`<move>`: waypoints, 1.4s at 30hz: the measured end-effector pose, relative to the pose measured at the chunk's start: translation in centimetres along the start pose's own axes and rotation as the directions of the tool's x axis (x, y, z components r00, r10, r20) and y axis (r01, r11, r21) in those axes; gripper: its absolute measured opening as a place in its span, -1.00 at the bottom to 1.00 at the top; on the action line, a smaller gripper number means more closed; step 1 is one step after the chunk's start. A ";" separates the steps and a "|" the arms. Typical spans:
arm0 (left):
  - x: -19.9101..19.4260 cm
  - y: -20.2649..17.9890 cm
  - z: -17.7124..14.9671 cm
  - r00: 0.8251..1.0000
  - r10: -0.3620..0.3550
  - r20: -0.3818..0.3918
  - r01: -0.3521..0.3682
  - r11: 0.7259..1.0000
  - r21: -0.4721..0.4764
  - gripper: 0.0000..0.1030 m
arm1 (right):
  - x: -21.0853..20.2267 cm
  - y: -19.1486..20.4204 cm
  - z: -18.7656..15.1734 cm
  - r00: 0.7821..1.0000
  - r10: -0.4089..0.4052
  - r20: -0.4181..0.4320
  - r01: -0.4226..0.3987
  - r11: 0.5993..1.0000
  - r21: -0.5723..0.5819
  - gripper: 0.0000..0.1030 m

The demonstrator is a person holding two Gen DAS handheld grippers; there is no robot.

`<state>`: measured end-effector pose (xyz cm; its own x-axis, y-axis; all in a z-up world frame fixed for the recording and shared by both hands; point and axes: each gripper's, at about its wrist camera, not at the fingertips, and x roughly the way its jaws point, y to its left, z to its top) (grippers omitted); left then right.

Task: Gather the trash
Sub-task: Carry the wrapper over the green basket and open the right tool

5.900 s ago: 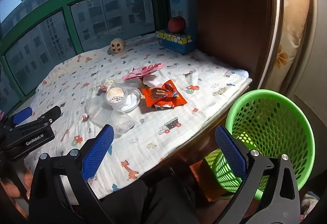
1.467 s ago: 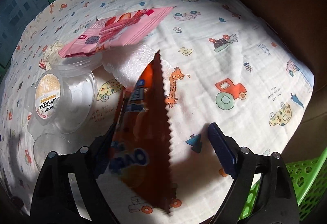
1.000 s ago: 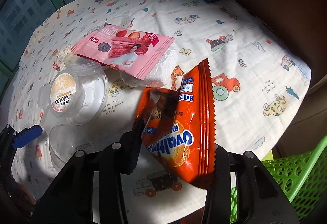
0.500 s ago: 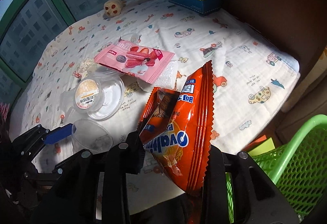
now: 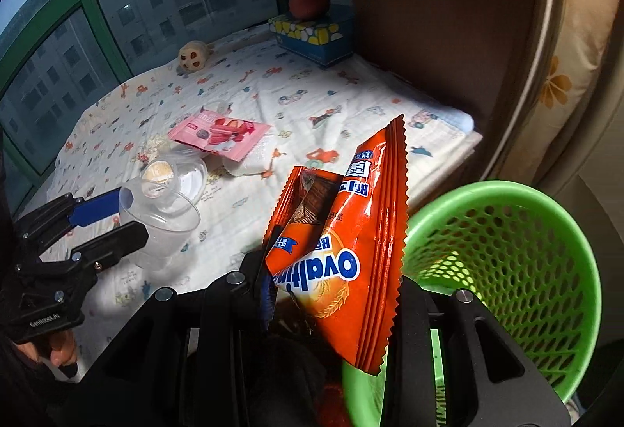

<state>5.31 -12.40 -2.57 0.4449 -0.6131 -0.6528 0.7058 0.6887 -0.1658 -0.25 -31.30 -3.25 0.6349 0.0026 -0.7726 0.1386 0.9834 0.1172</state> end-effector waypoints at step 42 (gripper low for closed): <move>6.8 -14.9 1.7 0.969 -0.214 -0.124 0.230 0.964 0.131 0.21 | -9.4 -12.3 -6.1 0.966 -0.236 0.106 0.216 0.961 0.171 0.52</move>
<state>-1.26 -27.48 -3.29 0.2117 -0.6933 -0.6889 0.8552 0.4726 -0.2127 -12.58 -42.32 -1.28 0.6611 -0.2488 -0.7078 0.4003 0.9149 0.0522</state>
